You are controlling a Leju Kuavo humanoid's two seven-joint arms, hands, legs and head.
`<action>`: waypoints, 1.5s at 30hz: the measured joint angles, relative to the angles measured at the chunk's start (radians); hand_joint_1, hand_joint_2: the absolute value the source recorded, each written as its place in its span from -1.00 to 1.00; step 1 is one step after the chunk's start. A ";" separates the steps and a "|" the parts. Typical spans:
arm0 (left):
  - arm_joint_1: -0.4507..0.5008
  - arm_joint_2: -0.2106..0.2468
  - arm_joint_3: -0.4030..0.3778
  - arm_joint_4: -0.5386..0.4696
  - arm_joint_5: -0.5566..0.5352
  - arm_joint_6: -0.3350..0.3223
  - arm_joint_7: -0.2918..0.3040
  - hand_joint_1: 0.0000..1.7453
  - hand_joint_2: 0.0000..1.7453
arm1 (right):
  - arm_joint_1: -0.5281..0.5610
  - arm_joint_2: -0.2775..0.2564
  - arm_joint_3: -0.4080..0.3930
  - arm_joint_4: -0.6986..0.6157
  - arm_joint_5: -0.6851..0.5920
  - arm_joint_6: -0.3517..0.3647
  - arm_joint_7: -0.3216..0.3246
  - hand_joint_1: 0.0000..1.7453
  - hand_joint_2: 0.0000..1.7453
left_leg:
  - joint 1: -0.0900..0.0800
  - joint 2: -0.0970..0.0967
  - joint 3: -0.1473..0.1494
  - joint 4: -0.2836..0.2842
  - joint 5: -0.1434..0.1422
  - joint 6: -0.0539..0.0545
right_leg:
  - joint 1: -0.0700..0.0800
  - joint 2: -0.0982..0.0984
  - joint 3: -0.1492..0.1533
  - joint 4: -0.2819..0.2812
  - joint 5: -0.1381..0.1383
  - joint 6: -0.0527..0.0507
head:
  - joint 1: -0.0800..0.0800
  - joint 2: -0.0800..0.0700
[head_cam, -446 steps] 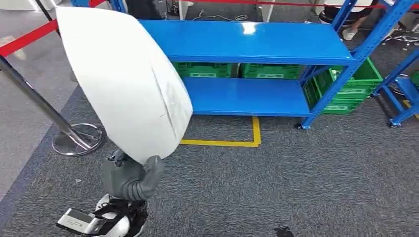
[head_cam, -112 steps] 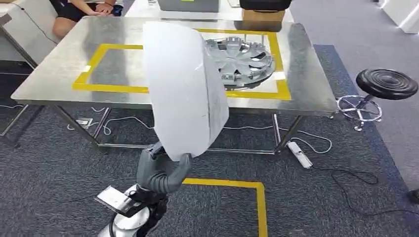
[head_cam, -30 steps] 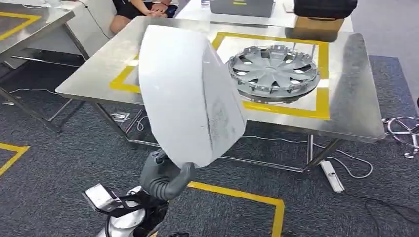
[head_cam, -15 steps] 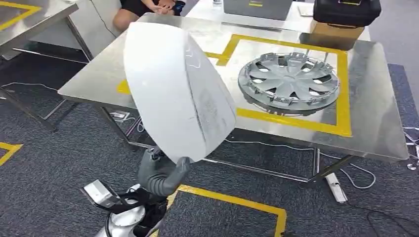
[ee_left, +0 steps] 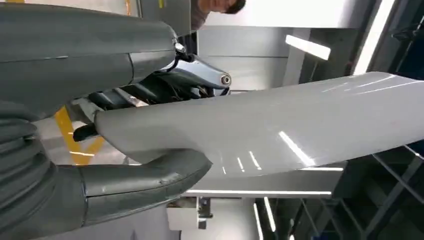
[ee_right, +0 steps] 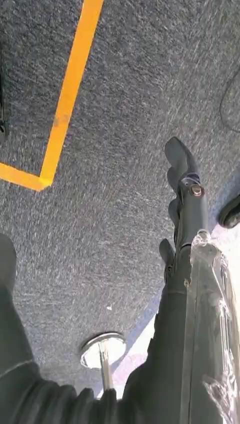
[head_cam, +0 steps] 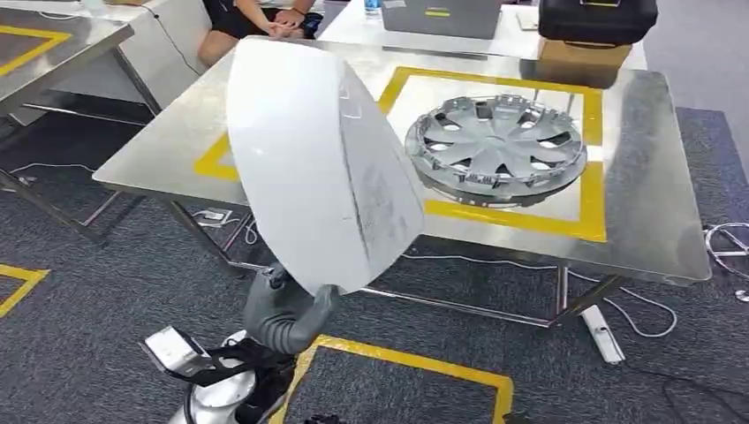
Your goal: Take the parts from the cabinet and place them on the table.
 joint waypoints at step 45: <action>0.006 -0.005 0.007 -0.017 0.001 0.023 0.000 1.00 1.00 | 0.001 0.000 0.000 0.000 -0.003 0.000 -0.001 -1.00 1.00 | 0.003 0.002 0.174 -0.283 0.073 0.053 | 0.002 0.001 -0.176 0.317 -0.109 0.055 | 0.013 0.000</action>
